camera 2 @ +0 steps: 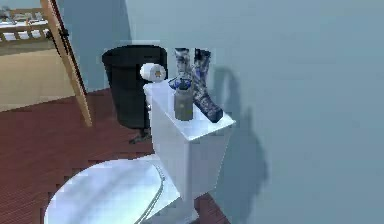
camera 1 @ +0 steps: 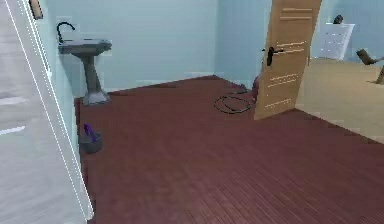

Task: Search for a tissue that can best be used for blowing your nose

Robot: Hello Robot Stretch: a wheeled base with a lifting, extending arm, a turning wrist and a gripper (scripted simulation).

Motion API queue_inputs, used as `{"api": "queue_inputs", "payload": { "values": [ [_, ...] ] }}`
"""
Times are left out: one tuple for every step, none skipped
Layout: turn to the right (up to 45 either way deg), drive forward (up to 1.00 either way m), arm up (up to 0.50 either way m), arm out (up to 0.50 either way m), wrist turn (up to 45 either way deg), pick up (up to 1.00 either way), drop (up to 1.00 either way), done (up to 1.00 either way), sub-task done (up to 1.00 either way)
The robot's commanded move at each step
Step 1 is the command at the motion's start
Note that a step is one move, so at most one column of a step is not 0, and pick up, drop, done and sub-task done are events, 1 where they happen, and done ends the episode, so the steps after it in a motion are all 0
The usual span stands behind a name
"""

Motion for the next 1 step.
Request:
{"api": "queue_inputs", "payload": {
  "values": [
    [-45.0, 0.0, 0.0, 0.0, 0.0, 0.0, 0.0, 0.0, 0.0]
  ]
}}
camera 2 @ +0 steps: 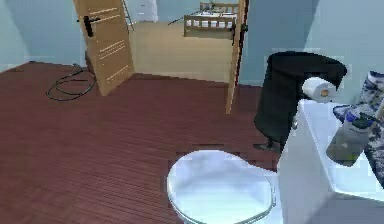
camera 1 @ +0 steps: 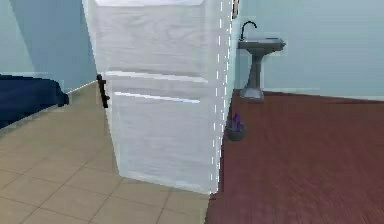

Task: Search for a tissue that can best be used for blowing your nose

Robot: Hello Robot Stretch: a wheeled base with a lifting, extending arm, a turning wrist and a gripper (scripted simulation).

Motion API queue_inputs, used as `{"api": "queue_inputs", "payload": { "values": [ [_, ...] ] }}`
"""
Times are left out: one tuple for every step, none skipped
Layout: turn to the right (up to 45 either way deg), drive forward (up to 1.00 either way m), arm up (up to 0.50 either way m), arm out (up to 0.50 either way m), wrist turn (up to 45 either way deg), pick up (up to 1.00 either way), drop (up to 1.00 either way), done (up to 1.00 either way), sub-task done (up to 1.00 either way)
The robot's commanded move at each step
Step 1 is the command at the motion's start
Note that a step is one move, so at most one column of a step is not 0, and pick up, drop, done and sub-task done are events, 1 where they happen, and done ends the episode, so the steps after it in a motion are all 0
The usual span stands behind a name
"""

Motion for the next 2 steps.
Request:
{"api": "queue_inputs", "payload": {
  "values": [
    [-33.0, 0.0, 0.0, 0.0, 0.0, 0.0, 0.0, 0.0, 0.0],
    [0.0, 0.1, 0.0, 0.0, 0.0, 0.0, 0.0, 0.0, 0.0]
  ]
}}
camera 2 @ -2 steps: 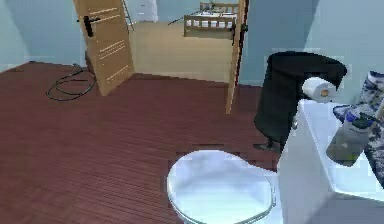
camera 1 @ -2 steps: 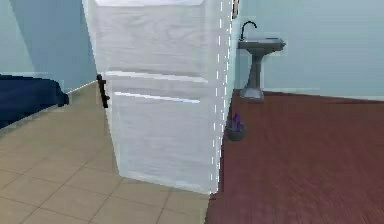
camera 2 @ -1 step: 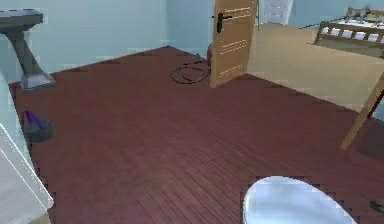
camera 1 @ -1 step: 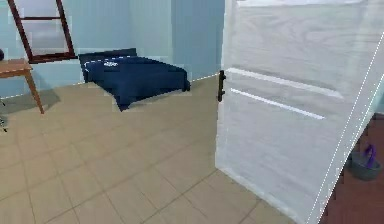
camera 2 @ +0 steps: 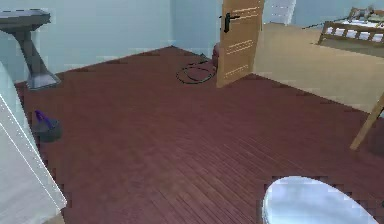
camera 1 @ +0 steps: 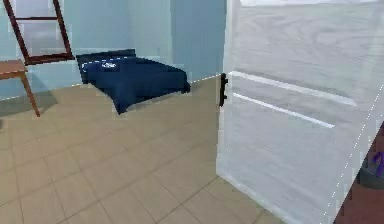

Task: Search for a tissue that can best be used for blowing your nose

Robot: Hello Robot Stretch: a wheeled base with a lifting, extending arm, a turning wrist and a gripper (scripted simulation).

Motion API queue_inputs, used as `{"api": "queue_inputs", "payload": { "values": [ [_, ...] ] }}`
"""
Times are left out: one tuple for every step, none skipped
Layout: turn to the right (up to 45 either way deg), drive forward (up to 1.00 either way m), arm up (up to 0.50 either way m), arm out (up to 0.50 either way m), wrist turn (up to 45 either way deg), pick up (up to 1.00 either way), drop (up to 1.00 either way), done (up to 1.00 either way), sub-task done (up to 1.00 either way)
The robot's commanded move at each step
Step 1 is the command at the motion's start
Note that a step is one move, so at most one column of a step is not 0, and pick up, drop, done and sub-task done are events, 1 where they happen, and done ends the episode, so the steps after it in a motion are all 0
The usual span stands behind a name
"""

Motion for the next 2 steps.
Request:
{"api": "queue_inputs", "payload": {
  "values": [
    [-33.0, 0.0, 0.0, 0.0, 0.0, 0.0, 0.0, 0.0, 0.0],
    [0.0, 1.0, 0.0, 0.0, 0.0, 0.0, 0.0, 0.0, 0.0]
  ]
}}
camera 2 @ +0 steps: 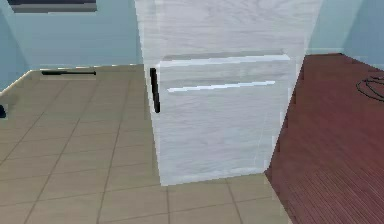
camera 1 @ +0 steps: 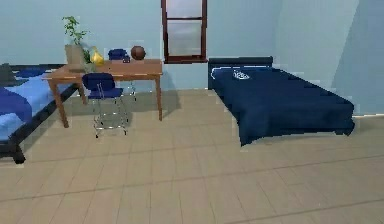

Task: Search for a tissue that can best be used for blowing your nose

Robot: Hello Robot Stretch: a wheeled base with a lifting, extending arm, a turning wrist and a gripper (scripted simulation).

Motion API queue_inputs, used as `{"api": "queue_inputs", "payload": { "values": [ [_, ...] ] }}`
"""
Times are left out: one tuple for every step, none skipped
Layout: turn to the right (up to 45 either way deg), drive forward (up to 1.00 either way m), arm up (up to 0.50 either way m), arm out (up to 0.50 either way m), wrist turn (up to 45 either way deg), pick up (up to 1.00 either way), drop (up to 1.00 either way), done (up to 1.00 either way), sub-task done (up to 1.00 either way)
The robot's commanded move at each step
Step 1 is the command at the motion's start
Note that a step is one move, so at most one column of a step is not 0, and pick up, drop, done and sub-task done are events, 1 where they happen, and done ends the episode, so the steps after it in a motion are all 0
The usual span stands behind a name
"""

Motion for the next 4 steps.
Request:
{"api": "queue_inputs", "payload": {
  "values": [
    [0.0, 0.2, 0.0, 0.0, 0.0, 0.0, 0.0, 0.0, 0.0],
    [-45.0, 0.0, 0.0, 0.0, 0.0, 0.0, 0.0, 0.0, 0.0],
    [-6.0, 0.0, 0.0, 0.0, 0.0, 0.0, 0.0, 0.0, 0.0],
    [0.0, 0.45, 0.0, 0.0, 0.0, 0.0, 0.0, 0.0, 0.0]
  ]
}}
